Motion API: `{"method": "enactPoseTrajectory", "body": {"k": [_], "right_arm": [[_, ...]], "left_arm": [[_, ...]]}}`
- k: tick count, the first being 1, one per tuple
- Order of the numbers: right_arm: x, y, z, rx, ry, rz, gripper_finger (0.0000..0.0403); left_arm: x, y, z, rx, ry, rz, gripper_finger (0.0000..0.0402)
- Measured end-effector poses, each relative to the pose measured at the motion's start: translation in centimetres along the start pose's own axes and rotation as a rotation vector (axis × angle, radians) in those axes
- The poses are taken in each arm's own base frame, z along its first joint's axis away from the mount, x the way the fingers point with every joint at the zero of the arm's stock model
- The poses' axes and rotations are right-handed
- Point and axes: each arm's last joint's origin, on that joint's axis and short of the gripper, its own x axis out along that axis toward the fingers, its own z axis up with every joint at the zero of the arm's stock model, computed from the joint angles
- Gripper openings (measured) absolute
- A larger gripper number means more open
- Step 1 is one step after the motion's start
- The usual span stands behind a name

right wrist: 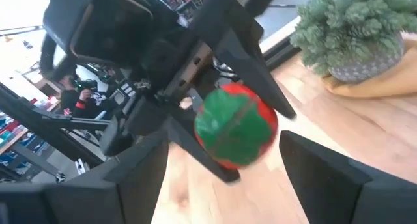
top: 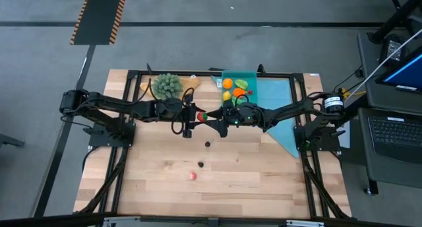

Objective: Pick and placing Produce into tupperware
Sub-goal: Put the red strawberry into the blue bin

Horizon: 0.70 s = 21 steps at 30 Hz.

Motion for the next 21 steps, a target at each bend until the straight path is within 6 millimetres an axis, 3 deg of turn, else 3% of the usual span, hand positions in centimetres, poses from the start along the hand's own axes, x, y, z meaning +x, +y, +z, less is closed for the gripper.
{"method": "enactPoseTrajectory", "body": {"k": [8,21], "right_arm": [[2.0,0.1,0.5,-0.050,0.037,-0.038,0.0294],[2.5,-0.2,0.9,-0.051,0.019,-0.047,0.0294]], "left_arm": [[0.0,0.0,-0.2,0.003,0.025,0.003,0.0190],[0.0,0.0,-0.2,0.010,0.021,0.006,0.0190]]}}
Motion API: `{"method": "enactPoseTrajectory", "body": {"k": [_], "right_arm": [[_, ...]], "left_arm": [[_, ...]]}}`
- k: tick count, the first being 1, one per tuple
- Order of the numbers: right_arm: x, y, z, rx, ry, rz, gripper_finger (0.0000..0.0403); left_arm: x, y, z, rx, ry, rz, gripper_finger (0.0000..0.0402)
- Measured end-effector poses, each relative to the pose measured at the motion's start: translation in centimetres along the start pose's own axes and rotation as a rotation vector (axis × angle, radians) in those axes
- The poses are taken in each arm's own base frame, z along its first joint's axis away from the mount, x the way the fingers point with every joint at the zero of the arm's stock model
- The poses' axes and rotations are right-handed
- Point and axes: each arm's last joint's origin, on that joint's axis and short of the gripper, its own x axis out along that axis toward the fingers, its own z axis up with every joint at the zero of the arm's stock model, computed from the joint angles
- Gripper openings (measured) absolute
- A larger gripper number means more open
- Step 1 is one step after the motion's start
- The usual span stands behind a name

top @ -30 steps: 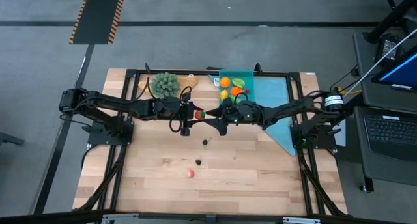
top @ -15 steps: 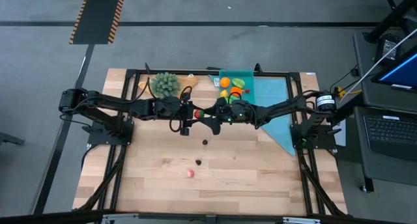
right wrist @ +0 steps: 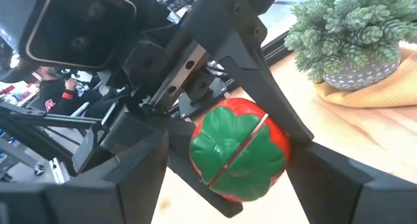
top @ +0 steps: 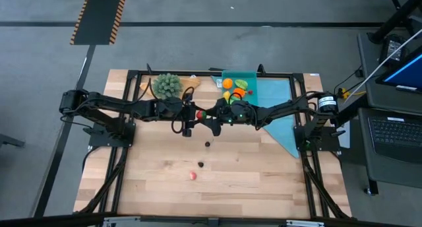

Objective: Pick and placing Produce into tupperware
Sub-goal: Put the red strawberry into the blue bin

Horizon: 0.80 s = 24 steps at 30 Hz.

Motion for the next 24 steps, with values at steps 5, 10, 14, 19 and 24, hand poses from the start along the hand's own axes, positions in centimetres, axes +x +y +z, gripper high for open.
{"method": "enactPoseTrajectory", "body": {"k": [5,10,14,19,24], "right_arm": [[0.01,-0.07,0.08,0.001,-0.008,-0.009,0.0294],[0.01,-0.11,0.23,0.014,-0.040,-0.040,0.0294],[0.02,-0.20,0.40,0.069,-0.052,-0.045,0.0294],[0.03,-0.32,0.52,0.104,-0.060,-0.051,0.0294],[0.03,-0.33,0.53,0.119,-0.063,-0.054,0.0294]], "left_arm": [[0.00,0.00,0.01,0.001,-0.001,0.000,0.0190],[0.00,0.04,0.06,0.000,-0.003,0.005,0.0190],[0.01,0.07,0.05,0.000,-0.002,0.007,0.0191],[0.02,0.06,0.05,0.000,0.000,0.008,0.0193],[0.02,0.04,0.02,0.008,0.002,0.006,0.0190]]}}
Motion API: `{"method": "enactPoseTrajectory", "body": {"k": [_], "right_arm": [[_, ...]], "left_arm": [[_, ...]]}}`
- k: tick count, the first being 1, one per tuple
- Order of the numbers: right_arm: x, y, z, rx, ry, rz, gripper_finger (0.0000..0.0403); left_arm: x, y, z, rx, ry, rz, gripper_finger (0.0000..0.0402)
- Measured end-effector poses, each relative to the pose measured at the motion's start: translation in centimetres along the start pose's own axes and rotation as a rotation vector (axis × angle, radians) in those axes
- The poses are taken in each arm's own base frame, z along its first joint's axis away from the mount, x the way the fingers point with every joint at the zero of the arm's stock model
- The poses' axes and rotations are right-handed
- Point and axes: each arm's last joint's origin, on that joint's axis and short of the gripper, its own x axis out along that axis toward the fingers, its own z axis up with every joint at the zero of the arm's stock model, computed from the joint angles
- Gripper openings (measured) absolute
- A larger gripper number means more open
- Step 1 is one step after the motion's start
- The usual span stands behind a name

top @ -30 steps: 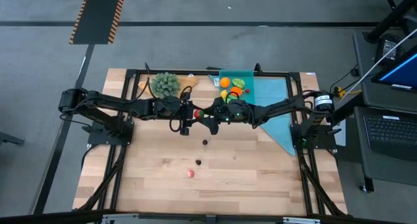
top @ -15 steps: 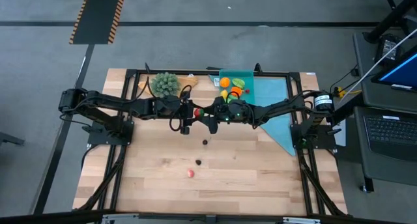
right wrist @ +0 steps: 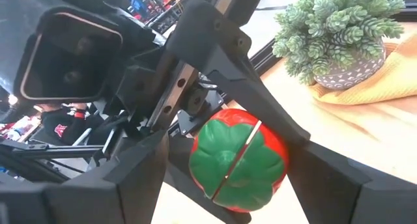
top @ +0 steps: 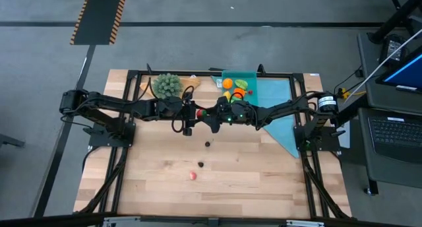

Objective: Pick and placing Produce into tupperware
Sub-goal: Put the red strawberry into the blue bin

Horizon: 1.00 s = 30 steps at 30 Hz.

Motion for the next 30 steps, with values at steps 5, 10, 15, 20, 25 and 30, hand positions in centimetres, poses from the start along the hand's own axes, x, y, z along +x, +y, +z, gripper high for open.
{"method": "enactPoseTrajectory", "body": {"k": [5,10,15,20,25,30], "right_arm": [[0.00,-0.04,0.03,0.015,-0.002,-0.004,0.0288],[0.00,-0.13,-0.01,0.014,0.001,-0.015,0.0249],[0.00,-0.17,0.00,0.014,0.002,-0.019,0.0204],[-0.01,-0.18,0.02,0.013,0.001,-0.019,0.0202],[-0.01,-0.18,0.01,0.011,0.007,-0.013,0.0201],[0.00,-0.27,0.11,-0.013,0.006,-0.013,0.0190]], "left_arm": [[0.00,-0.02,0.00,0.001,0.000,-0.002,0.0191],[0.00,-0.04,0.00,0.001,-0.001,-0.007,0.0190],[0.00,-0.04,-0.01,0.002,0.000,-0.007,0.0192],[0.00,-0.04,-0.01,0.001,0.000,-0.007,0.0192],[0.00,-0.05,-0.02,0.002,0.002,-0.002,0.0209],[0.00,0.04,-0.08,0.003,0.024,0.056,0.0225]]}}
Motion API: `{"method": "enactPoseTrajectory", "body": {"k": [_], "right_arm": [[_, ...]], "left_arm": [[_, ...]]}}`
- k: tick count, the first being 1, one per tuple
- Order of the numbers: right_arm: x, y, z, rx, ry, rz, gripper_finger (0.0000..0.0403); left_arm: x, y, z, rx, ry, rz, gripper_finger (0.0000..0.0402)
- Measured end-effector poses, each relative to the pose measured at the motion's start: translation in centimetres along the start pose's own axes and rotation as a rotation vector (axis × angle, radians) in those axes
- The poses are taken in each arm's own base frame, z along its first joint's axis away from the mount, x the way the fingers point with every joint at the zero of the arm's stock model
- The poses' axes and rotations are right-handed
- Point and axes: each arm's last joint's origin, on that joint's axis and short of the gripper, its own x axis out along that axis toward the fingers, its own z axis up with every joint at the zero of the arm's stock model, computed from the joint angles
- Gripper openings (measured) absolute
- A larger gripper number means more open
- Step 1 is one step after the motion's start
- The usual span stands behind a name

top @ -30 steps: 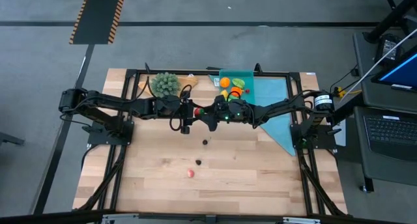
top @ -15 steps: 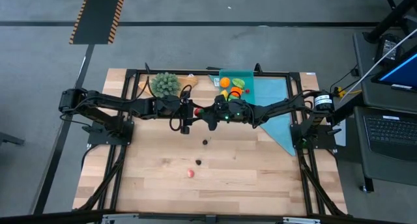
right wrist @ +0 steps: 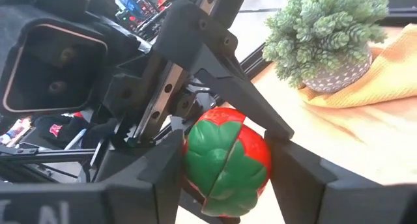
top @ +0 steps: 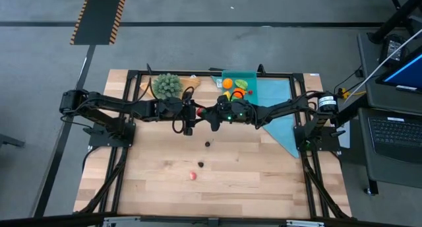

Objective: Pick and placing Produce into tupperware
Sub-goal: Put the red strawberry into the blue bin

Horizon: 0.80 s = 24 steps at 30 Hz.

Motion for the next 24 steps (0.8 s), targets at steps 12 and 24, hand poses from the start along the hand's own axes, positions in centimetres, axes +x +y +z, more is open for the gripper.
{"method": "enactPoseTrajectory", "body": {"k": [12,24], "right_arm": [[0.0,-0.6,0.5,-0.001,0.024,0.019,0.0185],[0.0,-0.6,1.0,-0.022,0.004,0.044,0.0180]], "left_arm": [[0.0,-0.1,-0.1,0.010,0.010,0.013,0.0230],[-1.5,0.3,0.4,0.019,0.001,0.018,0.0230]]}}
